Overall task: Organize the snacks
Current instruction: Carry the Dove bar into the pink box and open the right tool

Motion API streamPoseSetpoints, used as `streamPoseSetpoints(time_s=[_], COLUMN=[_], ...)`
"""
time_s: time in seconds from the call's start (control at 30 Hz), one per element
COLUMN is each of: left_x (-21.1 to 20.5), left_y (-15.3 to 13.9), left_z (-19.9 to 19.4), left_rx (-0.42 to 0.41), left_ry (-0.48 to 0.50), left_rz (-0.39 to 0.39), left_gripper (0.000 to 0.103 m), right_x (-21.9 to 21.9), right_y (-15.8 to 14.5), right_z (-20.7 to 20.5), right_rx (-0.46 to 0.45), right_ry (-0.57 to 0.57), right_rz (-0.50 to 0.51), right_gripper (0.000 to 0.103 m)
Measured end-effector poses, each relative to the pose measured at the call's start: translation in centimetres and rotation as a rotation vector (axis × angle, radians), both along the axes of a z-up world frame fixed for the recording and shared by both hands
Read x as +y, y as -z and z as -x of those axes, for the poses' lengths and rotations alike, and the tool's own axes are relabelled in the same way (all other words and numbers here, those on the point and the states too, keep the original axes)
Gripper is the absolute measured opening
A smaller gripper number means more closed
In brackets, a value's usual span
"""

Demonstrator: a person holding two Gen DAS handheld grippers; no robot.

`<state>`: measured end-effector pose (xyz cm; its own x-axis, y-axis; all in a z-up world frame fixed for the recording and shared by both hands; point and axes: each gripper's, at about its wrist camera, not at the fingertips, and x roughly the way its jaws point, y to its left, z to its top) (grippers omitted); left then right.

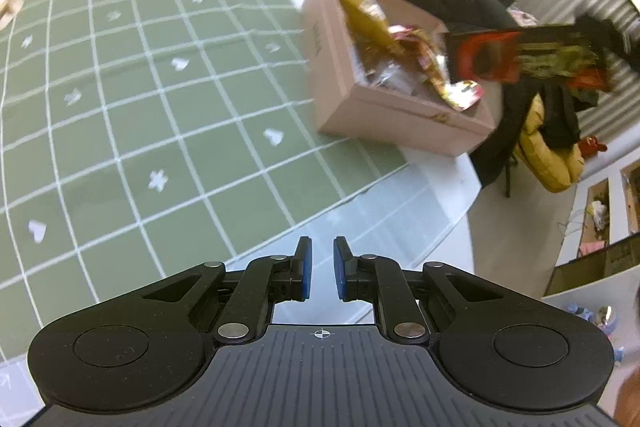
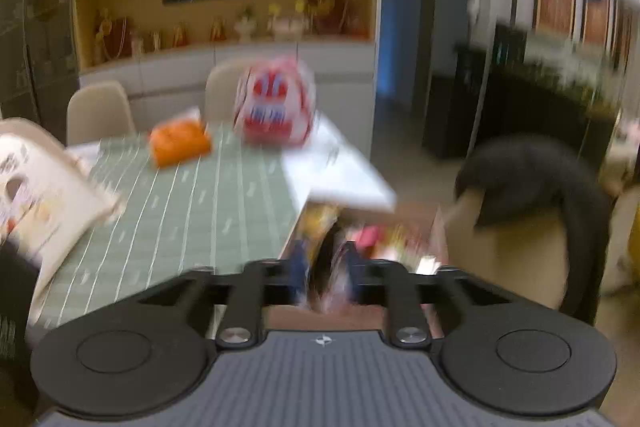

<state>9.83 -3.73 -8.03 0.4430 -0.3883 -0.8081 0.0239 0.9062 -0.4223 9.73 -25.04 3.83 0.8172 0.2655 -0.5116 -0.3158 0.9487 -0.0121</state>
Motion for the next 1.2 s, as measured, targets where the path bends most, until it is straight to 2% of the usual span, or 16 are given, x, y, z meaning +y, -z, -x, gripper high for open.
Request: streamPoseSetpoints(time_s=[0.1,0.17,0.3,0.4,0.43,0.47,0.5,0.57,0.7,0.73,0.77,0.8,0.83,0.9,1.07,1.2], left_x=[-0.3,-0.3,0.2,0.6,0.6,0.5,0.2,-0.2,-1.4,-1.6,-1.8,-2.0,-2.1,-2.3,-2.6,-2.7], left_y=[-0.4,-0.4,0.3,0.8,0.9,1.0,1.0,1.1,1.0,0.9,0.8,0.8,0.8,0.7,-0.1,-1.0], left_z=[-0.5,-0.7,-1.0,-1.4,-1.5,-1.6,-1.8,-2.3,-3.0,-3.1,-3.2,-3.3,-3.4,-3.4,-3.1,-2.7], left_rx=[-0.014,-0.013,0.014,0.033,0.037,0.040,0.044,0.050,0.055,0.053,0.053,0.053,0.054,0.054,0.013,-0.046], left_ry=[0.012,0.014,0.001,-0.012,-0.009,-0.003,0.006,0.028,0.072,0.085,0.093,0.099,0.104,0.110,0.141,0.157], left_rz=[0.004,0.005,-0.002,-0.012,-0.016,-0.019,-0.022,-0.026,-0.024,-0.025,-0.027,-0.029,-0.030,-0.032,-0.012,0.015], left_gripper=[0.014,0.014,0.014,0.014,0.014,0.014,0.014,0.014,0.014,0.014,0.014,0.014,0.014,0.014,0.014,0.014], right_x=[0.2,0.3,-0.4,-1.6,-2.0,-2.3,-2.6,-2.4,-1.0,-1.0,-1.1,-1.2,-1.2,-1.2,-1.6,-2.1], right_y=[-2.0,-2.1,0.5,2.8,3.6,4.3,5.2,6.8,11.0,11.8,12.3,12.4,12.3,11.9,9.9,5.8], right_z=[-3.4,-6.1,-10.4,-10.4,-10.1,-9.7,-9.3,-8.6,-8.2,-8.4,-8.6,-8.6,-8.4,-8.2,-7.9,-8.1], right_rx=[-0.048,-0.046,0.063,0.133,0.156,0.175,0.194,0.199,0.225,0.249,0.271,0.275,0.268,0.269,0.270,0.208], right_ry=[0.004,0.010,0.058,0.067,0.061,0.052,0.036,0.014,-0.021,-0.021,-0.027,-0.023,-0.024,-0.030,-0.030,-0.034], right_rz=[0.012,0.018,0.024,0.010,0.013,0.017,0.025,0.077,0.231,0.233,0.208,0.190,0.187,0.172,0.088,-0.011], right_gripper=[0.014,0.014,0.014,0.017,0.021,0.035,0.056,0.070,0.066,0.065,0.057,0.057,0.055,0.040,0.039,0.039])
